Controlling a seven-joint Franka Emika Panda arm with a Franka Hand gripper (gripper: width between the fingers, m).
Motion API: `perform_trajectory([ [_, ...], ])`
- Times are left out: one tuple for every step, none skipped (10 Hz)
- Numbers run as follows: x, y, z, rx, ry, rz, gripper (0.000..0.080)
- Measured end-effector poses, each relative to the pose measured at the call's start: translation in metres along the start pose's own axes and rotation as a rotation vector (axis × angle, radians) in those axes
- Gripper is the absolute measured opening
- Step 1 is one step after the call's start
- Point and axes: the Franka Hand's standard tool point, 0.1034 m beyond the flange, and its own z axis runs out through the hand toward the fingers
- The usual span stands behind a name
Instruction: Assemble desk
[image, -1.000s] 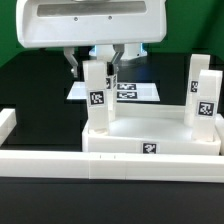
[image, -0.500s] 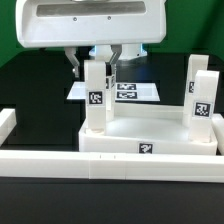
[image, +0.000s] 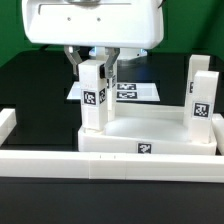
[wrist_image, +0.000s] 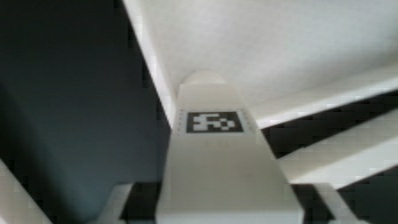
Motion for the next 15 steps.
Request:
perform_trajectory([
  [0.0002, 0.0005, 0.0001, 0.001, 0.000, 0.103, 0.0290],
  [0.0003, 0.0006, 0.0003, 0.001, 0.000, 0.195, 0.0290],
  [0.0005, 0.0006, 0.0005, 0.003, 0.001, 0.283, 0.0290],
  [0.0010, 0.0006, 0.0006, 0.010, 0.000, 0.390, 0.0290],
  [0.0005, -0.0007, 0.0009, 0.009, 0.000, 0.486, 0.0290],
  [0.0001, -0.0028, 0.0011, 0.010, 0.000, 0.562, 0.0290],
  [-0.0002, -0.0036, 0.0012, 0.010, -0.001, 0.627, 0.0290],
  [-0.0001, -0.0036, 0.0012, 0.010, 0.000, 0.695, 0.0290],
  [0.0000, -0.0036, 0.0013, 0.010, 0.000, 0.725, 0.0290],
  [0.0000, -0.0035, 0.0013, 0.009, 0.000, 0.705, 0.0300],
  [-0.0002, -0.0035, 0.0015, 0.009, 0.000, 0.683, 0.0300],
  [-0.0004, -0.0035, 0.0017, 0.008, -0.001, 0.677, 0.0476],
  [-0.0008, -0.0033, 0.0023, 0.006, -0.002, 0.650, 0.0610],
  [-0.0008, -0.0031, 0.0023, 0.005, -0.001, 0.539, 0.0637],
  [-0.0009, -0.0034, 0.0024, 0.005, -0.001, 0.437, 0.0637],
])
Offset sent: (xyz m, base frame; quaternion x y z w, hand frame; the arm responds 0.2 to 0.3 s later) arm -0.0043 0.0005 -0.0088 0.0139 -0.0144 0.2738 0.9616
